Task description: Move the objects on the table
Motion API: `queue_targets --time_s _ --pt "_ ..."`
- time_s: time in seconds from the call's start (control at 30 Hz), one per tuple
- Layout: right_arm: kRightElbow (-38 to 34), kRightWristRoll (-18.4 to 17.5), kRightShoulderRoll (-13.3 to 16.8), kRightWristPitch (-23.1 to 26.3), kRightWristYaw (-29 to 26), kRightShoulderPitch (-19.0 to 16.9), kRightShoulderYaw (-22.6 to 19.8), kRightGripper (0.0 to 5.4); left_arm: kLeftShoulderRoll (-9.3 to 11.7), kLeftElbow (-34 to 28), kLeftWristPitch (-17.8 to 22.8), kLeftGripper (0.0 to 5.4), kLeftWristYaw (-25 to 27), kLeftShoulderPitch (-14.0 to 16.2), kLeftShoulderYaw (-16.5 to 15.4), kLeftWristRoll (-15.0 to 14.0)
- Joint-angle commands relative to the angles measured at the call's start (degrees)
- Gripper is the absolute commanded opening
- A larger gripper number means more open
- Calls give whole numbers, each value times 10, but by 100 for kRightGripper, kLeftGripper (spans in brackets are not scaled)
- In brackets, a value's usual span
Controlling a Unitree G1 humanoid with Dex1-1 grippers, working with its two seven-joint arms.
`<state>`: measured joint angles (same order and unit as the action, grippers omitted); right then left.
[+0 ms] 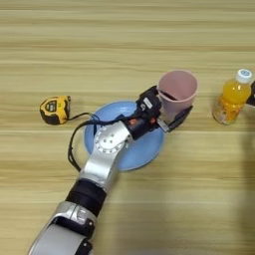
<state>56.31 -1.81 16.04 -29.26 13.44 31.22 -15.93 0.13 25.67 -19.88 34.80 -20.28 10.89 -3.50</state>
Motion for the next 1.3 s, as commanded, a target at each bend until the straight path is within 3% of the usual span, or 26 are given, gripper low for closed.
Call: queue_targets --time_s 0.03,0.4,0.6,0.93,1.2,1.3 --pt "-1 -1 -1 -1 5 4 0 540 17 9 8 424 -10 0 -22 -13" --pt "1 0 -2 -1 7 6 1 540 67 51 -9 424 -18 14 -68 -20" --pt "3 0 0 0 6 7 2 540 85 48 -18 424 -14 52 -73 -16" --pt "7 -1 1 0 6 9 2 540 100 9 -13 424 2 89 -61 -12" --pt "7 0 1 0 6 10 2 540 103 -2 -8 422 4 97 -53 -11" --pt "8 0 1 1 6 10 3 540 103 -1 -14 469 -5 94 -52 -4"
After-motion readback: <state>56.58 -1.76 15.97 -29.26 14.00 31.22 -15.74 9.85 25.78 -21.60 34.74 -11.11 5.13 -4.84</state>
